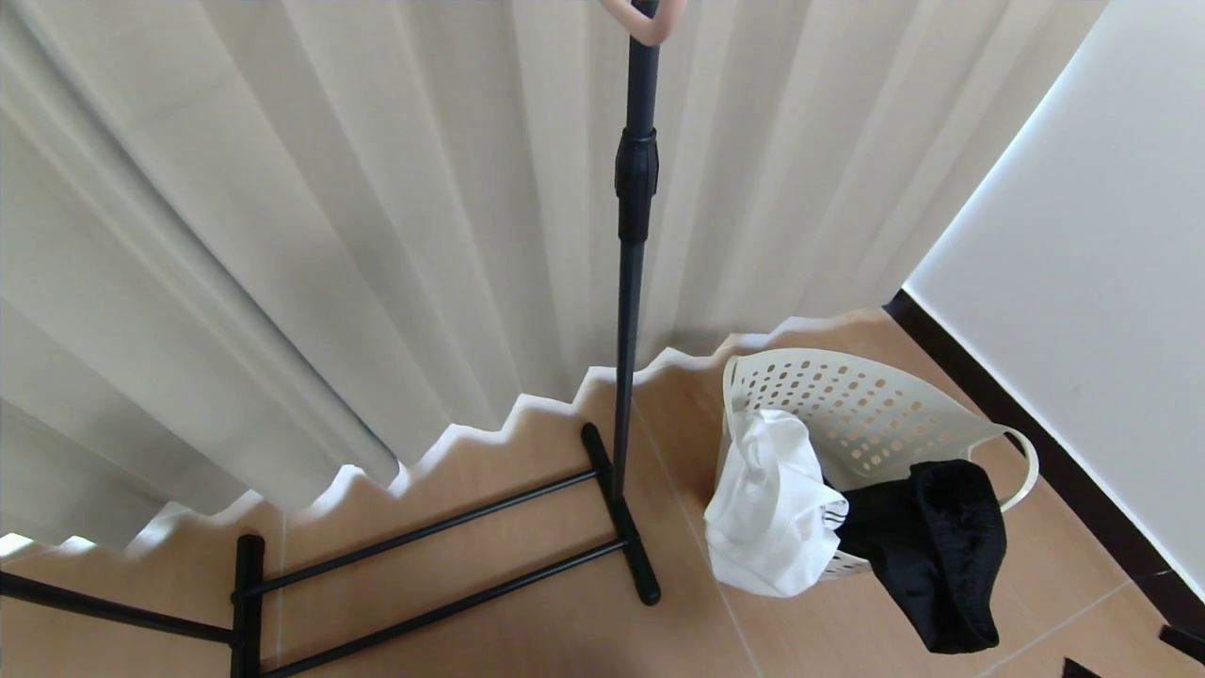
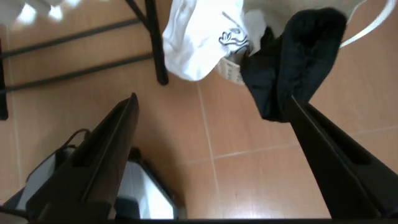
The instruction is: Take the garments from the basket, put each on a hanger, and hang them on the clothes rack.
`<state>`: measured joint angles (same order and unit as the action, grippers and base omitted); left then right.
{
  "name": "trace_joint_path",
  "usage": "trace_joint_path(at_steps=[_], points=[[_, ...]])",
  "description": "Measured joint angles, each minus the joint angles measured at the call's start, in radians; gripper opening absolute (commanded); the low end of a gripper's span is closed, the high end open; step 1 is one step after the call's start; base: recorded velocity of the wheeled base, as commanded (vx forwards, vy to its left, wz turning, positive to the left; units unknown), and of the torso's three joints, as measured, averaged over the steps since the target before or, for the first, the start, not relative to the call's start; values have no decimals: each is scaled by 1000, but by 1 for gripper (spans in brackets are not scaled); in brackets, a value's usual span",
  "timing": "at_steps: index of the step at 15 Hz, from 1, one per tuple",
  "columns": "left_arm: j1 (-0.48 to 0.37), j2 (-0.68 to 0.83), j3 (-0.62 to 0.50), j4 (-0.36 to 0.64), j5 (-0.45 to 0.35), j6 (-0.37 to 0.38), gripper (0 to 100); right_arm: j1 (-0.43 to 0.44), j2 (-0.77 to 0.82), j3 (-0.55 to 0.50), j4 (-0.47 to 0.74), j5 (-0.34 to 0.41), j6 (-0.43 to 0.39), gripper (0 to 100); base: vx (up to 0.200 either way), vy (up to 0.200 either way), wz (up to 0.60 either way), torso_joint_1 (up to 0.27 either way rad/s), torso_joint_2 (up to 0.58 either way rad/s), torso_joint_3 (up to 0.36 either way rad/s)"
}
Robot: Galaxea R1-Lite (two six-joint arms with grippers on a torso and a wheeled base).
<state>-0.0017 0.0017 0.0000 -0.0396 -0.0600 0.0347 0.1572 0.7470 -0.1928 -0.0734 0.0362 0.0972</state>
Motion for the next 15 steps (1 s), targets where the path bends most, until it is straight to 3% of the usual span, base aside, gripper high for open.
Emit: trace_joint_path(at_steps=[2, 5, 9, 11, 12, 15], points=[[0, 0, 0, 0, 0, 1, 100, 28, 305, -164, -15, -15, -7, 100, 0, 0, 0, 0, 0, 0], [0, 0, 0, 0, 0, 0, 100, 53, 751, -556, -17, -64, -71, 100, 0, 0, 0, 0, 0, 0], [0, 0, 0, 0, 0, 0, 100, 66, 1198, -1163, 168, -111, -119, 100, 0, 0, 0, 0, 0, 0], [0, 0, 0, 0, 0, 1, 100, 70, 1361, -1376, 284, -124, -101, 100, 0, 0, 0, 0, 0, 0], [0, 0, 0, 0, 0, 0, 100, 71, 1430, -1439, 323, -129, -86, 100, 0, 0, 0, 0, 0, 0], [0, 0, 0, 0, 0, 1, 100, 74, 1545, -1496, 330, -130, -48, 100, 0, 0, 0, 0, 0, 0]])
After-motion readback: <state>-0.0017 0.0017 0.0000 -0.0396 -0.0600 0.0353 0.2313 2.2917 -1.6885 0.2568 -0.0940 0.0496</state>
